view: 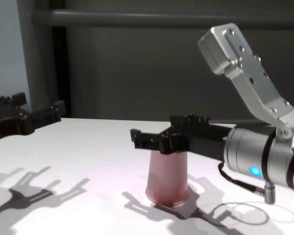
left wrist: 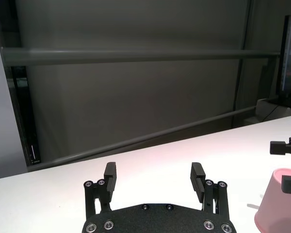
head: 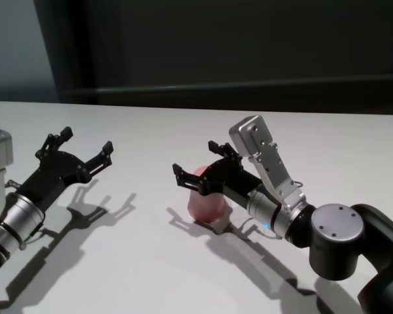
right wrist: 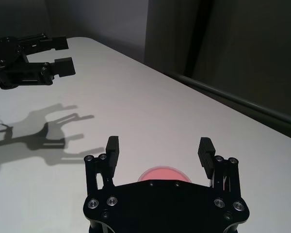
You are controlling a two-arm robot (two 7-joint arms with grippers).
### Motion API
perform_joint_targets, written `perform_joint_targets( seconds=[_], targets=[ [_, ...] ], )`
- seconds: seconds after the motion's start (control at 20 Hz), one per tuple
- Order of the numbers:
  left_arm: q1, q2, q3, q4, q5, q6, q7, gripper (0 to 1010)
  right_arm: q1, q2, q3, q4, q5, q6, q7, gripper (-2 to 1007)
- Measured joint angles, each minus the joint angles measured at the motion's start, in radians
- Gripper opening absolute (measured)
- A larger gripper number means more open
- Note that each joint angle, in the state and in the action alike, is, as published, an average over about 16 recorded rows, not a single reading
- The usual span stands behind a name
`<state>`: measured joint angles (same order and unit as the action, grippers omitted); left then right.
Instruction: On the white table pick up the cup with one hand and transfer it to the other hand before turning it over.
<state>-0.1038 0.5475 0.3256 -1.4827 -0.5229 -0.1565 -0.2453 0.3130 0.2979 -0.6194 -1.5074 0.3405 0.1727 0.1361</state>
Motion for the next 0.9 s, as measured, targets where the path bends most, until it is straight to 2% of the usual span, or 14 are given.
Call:
perform_joint_targets(
  seconds=[0.2, 0.45, 0.9],
  targets=[
    [0.0, 0.0, 0.0, 0.0, 0.0, 0.0, 0.0, 1003, 0.001, -0.003, 0.023, -0.031, -0.009, -0.001, -0.009, 1002],
    [0.0, 0.0, 0.0, 0.0, 0.0, 0.0, 0.0, 1003, -0.008, 0.005, 0.066, -0.083, -0.025, -0.001, -0.033, 1002],
    [0.0, 0.0, 0.0, 0.0, 0.0, 0.0, 0.0, 1003, -0.071, 0.045, 0.163, -0.165, -0.065, 0.011, -0.106, 1002]
  ],
)
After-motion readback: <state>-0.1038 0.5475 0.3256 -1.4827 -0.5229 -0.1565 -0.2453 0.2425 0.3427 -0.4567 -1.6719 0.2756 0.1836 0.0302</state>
